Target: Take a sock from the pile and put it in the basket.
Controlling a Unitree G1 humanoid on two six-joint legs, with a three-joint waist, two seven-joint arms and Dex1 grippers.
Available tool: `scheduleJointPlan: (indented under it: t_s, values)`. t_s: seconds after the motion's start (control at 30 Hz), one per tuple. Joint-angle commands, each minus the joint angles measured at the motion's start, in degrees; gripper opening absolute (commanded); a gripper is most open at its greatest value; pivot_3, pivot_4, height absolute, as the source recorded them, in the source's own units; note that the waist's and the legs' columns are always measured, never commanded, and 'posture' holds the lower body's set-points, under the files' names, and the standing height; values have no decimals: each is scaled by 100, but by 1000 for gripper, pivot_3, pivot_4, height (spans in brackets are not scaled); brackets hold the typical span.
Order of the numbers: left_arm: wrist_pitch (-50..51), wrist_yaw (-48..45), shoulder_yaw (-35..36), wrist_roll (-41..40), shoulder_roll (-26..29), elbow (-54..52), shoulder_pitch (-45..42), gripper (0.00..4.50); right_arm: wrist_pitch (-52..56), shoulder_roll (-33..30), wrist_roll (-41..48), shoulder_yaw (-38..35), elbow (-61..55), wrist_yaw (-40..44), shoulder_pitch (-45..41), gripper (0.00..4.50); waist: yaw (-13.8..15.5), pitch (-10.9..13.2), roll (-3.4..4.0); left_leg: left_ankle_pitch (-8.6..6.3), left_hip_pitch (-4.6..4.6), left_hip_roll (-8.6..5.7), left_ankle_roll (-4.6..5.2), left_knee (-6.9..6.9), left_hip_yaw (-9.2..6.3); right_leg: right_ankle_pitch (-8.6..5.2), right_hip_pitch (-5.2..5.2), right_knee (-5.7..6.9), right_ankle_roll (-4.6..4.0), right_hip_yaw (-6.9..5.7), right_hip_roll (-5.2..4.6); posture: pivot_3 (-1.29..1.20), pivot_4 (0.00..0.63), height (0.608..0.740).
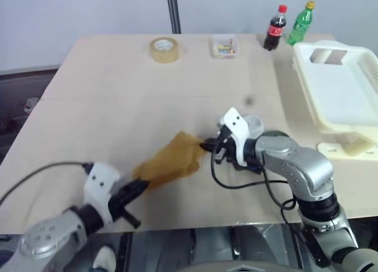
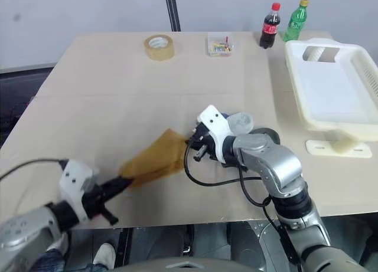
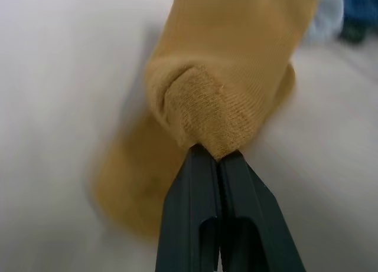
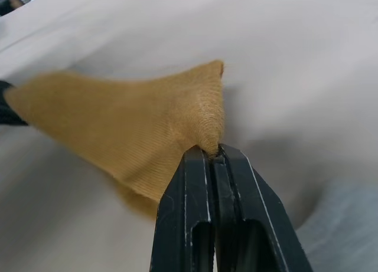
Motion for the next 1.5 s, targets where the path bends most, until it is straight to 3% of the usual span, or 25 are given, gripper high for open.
scheduleJointPlan:
  t_s: [0.03, 0.37, 0.8, 1.0, 1.03, 1.2, 1.33, 1.5]
  values:
    - [-376, 44, 253, 117, -131, -137, 166, 0, 141, -41, 319, 62, -413, 58, 19, 27, 18, 0, 0, 3, 0, 0, -4, 1, -6, 0, 2, 0, -1, -4, 15, 0, 150, 740]
    - [-1032, 129, -50, 481, -233, 278, -148, 0, 95, -132, 444, 325, -402, -220, 76, 27, -7, -4, -6, 5, 5, -3, -5, 8, -19, 0, 20, -5, -1, -13, 27, 0, 150, 740]
    - [-1403, -87, 360, 402, -312, 352, 258, 0, -289, 102, 338, 615, -59, -430, -34, 27, -10, -4, -7, 5, 6, 0, -5, 8, -18, 0, 20, -4, 0, -11, 28, 0, 150, 740]
    - [-1572, -102, -185, 661, -327, 726, 132, 0, -402, 63, 193, 761, 196, -520, -53, 27, -7, -5, -5, 5, 6, -2, -5, 8, -19, 0, 20, -4, 0, -11, 29, 0, 150, 740]
    - [-1615, -109, -341, 729, -356, 799, 138, 0, -440, 16, 159, 790, 231, -523, -31, 633, -8, -6, -4, 5, 7, -4, -5, 8, -19, 0, 21, -4, 0, -12, 30, 0, 150, 740]
    - [-1893, -29, -933, 1097, -505, 1123, 173, 0, -731, -322, 12, 843, 161, -420, 57, 2749, -9, -6, -7, 5, 5, -3, -5, 8, -17, 0, 20, -6, 0, -9, 29, 0, 150, 740]
    - [-1996, 88, -961, 1188, -604, 1308, 49, 0, -1388, -515, 189, 497, -168, -42, 41, 2749, -5, -6, -7, 5, 6, -1, -5, 9, -19, 0, 20, -3, 0, -11, 29, 0, 150, 740]
    - [-2059, 189, -944, 1138, -746, 1450, -173, 0, -2724, -362, -170, 832, 36, 299, -34, 2749, -14, -7, -7, 5, 8, -1, -5, 9, -19, 0, 21, -2, 0, -12, 33, 0, 150, 740]
